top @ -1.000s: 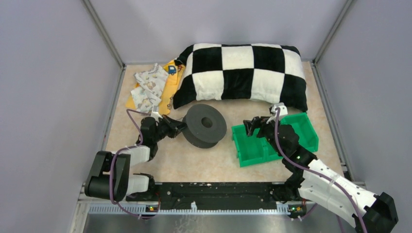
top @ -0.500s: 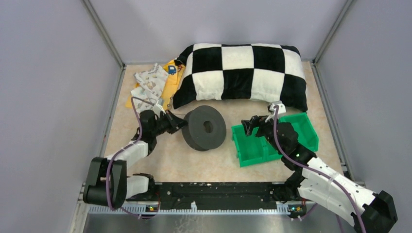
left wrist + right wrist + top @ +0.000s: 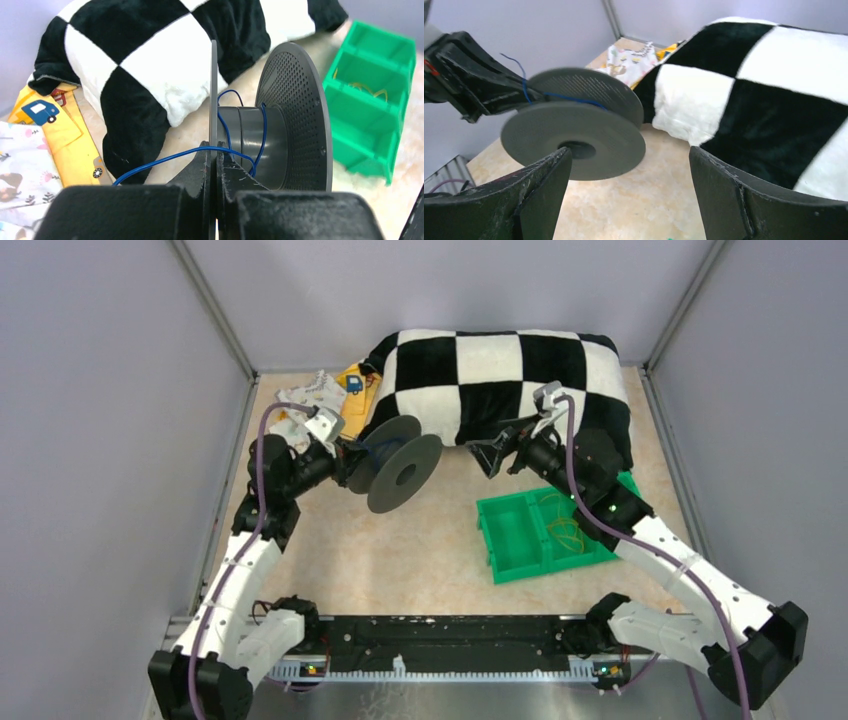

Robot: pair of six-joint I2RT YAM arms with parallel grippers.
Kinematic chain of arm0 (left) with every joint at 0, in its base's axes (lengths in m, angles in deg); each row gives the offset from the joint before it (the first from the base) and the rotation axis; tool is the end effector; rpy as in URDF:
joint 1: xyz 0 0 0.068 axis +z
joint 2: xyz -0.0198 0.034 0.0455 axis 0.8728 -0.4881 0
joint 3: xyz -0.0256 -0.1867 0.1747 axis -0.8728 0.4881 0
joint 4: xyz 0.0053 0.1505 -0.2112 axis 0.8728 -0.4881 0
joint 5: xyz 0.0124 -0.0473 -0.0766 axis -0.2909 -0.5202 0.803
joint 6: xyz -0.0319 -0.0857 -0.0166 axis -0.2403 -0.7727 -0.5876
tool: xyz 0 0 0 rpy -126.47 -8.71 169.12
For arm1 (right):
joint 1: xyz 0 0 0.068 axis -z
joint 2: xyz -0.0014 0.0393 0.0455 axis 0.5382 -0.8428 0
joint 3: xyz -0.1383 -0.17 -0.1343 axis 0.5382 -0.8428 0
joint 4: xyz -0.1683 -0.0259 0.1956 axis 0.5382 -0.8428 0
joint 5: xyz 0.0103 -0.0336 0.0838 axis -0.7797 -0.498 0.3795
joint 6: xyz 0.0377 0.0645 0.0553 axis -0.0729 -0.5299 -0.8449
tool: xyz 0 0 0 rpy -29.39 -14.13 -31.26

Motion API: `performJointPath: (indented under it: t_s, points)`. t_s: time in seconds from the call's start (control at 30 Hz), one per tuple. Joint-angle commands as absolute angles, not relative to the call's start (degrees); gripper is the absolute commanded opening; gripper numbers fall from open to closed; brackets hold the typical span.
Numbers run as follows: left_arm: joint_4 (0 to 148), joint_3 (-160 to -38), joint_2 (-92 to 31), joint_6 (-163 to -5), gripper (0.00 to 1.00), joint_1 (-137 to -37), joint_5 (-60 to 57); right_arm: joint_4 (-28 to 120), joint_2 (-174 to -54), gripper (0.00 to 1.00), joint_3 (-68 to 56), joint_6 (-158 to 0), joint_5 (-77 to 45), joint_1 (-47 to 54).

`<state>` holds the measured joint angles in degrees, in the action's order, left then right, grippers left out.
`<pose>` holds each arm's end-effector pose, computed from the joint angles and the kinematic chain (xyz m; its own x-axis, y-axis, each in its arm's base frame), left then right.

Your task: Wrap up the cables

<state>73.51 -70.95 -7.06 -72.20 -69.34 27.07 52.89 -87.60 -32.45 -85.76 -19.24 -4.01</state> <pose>0.2459 -0.0875 0.3210 -0.1045 0.0146 -0.9944 0.7070 0.7043 -0.0639 0.2221 0.1734 0.3541 -0.1460 0.1794 -0.9729 -0.6446 0.7287 0.2311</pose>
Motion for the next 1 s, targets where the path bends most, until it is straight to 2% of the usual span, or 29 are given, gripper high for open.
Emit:
performJointPath:
  t_s: [0.0,0.23,0.33,0.6,0.7,0.77,0.97]
  points:
    - [69.08,-76.64,-6.42,-55.01,0.0,-71.12,32.19,54.19,-90.92,0.87,-26.36,-83.73,-10.94,-3.79]
    - [57.28,-80.85,-7.8,-40.37,0.0,-73.71,42.94,50.5,-98.36,0.87,-17.78,-83.11,-8.08,-3.82]
    - [54.44,-81.8,-7.52,-34.46,0.0,-74.01,42.93,45.34,-102.19,0.87,-13.07,-82.93,-6.1,-3.76]
    - [46.02,-84.53,-9.39,-25.2,0.0,-75.07,52.85,38.47,-115.72,0.87,0.2,-89.47,13.18,-3.78]
    - [45.91,-84.66,-9.4,-25.24,0.0,-75.42,54.27,43.34,-118.87,0.85,0.84,-95.07,21.24,-3.8]
    - [45.91,-85.06,-9.54,-25.75,0.0,-75.59,54.52,48.86,-119.01,0.78,-0.86,-96.92,23.94,-3.97]
    - [45.61,-86.21,-10.09,-28.56,0.0,-75.73,56.92,46.07,-113.69,0.75,-5.11,-89.55,17.46,-5.88]
